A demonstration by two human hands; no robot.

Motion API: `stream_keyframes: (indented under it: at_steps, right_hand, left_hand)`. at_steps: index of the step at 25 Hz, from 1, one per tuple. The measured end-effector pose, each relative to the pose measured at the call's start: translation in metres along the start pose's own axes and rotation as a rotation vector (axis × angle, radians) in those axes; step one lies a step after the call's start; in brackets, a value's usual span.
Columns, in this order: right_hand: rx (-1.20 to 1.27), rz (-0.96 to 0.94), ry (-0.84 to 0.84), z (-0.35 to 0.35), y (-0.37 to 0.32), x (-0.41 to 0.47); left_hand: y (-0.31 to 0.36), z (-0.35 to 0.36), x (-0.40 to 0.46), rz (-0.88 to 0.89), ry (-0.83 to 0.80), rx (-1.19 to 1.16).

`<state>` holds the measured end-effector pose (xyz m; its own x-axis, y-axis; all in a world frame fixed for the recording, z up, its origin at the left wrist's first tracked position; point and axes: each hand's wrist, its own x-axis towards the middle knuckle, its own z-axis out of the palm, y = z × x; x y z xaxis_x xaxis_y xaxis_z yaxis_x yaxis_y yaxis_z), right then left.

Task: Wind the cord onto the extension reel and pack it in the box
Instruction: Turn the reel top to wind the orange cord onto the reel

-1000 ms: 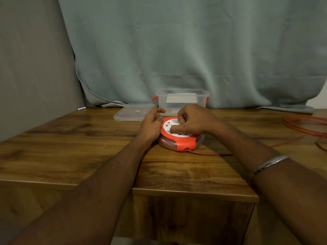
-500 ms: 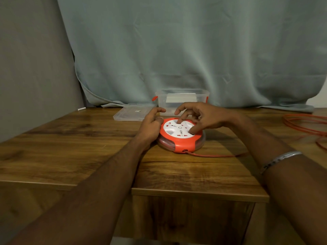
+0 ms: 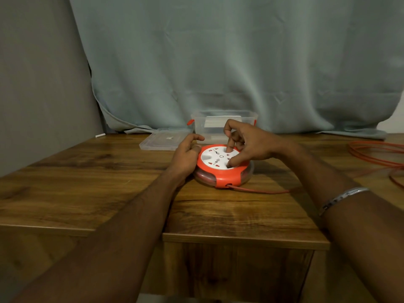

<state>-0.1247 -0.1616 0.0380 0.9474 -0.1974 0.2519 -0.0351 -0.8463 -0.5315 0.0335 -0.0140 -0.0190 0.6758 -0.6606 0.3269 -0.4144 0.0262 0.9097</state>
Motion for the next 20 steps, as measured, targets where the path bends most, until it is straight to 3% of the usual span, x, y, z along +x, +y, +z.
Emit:
stream_keyframes:
  at_steps: [10, 15, 20]
  right_hand:
    - [-0.258, 0.011, 0.108, 0.021, -0.009, 0.009]
    - [-0.194, -0.051, 0.133, 0.019, -0.013, 0.009]
    - [-0.058, -0.039, -0.001, 0.0, -0.004, 0.003]
  left_hand:
    - [-0.004, 0.001, 0.002, 0.045, 0.007, -0.039]
    - [-0.001, 0.001, 0.001, 0.022, 0.006, -0.036]
    - [0.0, 0.001, 0.0, 0.003, -0.004, -0.002]
